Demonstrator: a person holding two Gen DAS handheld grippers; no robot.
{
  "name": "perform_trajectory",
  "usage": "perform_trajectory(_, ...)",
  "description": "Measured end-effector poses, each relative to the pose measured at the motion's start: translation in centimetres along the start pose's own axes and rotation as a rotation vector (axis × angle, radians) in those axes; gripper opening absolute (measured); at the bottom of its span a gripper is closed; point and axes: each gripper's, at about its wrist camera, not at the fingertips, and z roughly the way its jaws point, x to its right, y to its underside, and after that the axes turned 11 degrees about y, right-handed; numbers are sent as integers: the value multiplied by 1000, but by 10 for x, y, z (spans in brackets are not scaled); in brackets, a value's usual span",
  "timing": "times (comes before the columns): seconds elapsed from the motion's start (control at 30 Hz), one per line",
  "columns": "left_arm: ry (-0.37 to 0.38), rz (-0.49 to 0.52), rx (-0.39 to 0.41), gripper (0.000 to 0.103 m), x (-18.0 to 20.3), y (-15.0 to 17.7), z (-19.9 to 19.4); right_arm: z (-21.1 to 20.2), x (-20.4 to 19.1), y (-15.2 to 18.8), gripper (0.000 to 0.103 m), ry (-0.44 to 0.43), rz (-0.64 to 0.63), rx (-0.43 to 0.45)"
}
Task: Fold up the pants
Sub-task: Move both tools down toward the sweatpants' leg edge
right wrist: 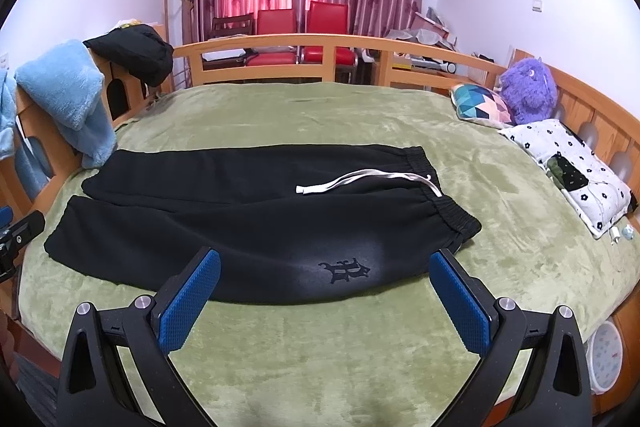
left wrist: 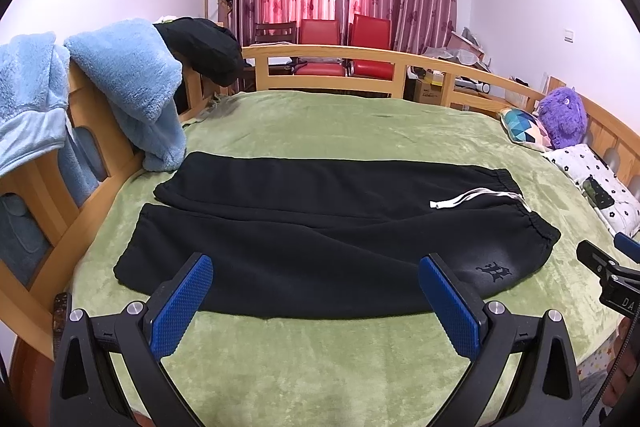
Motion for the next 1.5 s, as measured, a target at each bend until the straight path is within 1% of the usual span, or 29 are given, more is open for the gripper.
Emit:
perform_trajectory(0.27, 25, 0, -10, 103, -2, 4, 6, 8, -10, 0, 102, -3, -11, -10)
perform_trajectory(0.43, 49, -15, -19, 103, -10, 3, 13, 11, -13, 0, 102, 6, -10, -14)
perform_trajectory(0.57, 35, -3, -21, 103, -14, 3, 22, 19, -21, 1, 102, 21, -16, -17)
perform_trajectory(0.7, 38, -2, -25, 103, -22, 7, 33, 34, -25, 7, 102, -34, -16, -34)
perform_trajectory(0.77, 28, -2, -31, 103, -26, 8, 39, 42, -26, 12, 102, -23, -10, -45)
perform_trajectory(0.9, 20, -35, -63, 103, -39, 20, 54, 61, -32, 22, 102, 26, -19, -58)
perform_trajectory(1.0, -1, -53, -85, 103, -52, 35, 68, 78, -32, 34, 102, 2, -21, -84)
perform_trajectory(1.1, -40, -67, -129, 103, -67, 49, 86, 95, -32, 48, 102, 11, -10, -115)
perform_trajectory(1.17, -35, -104, -157, 103, -79, 60, 96, 111, -33, 60, 102, 10, -4, -160)
perform_trajectory(1.23, -18, -141, -172, 103, -93, 71, 105, 130, -29, 72, 101, -7, 28, -219)
perform_trajectory(1.3, -8, -162, -199, 103, -105, 80, 115, 144, -24, 83, 90, -35, 67, -259)
perform_trajectory(1.33, -8, -165, -209, 103, -110, 84, 119, 150, -22, 90, 87, -41, 82, -273)
perform_trajectory(1.4, -22, -164, -228, 103, -118, 93, 127, 161, -22, 98, 83, -16, 90, -300)
perform_trajectory(1.43, -23, -167, -237, 103, -120, 96, 132, 164, -22, 101, 82, -4, 88, -303)
perform_trajectory(1.5, -10, -183, -254, 103, -129, 102, 139, 172, -23, 107, 76, 33, 81, -296)
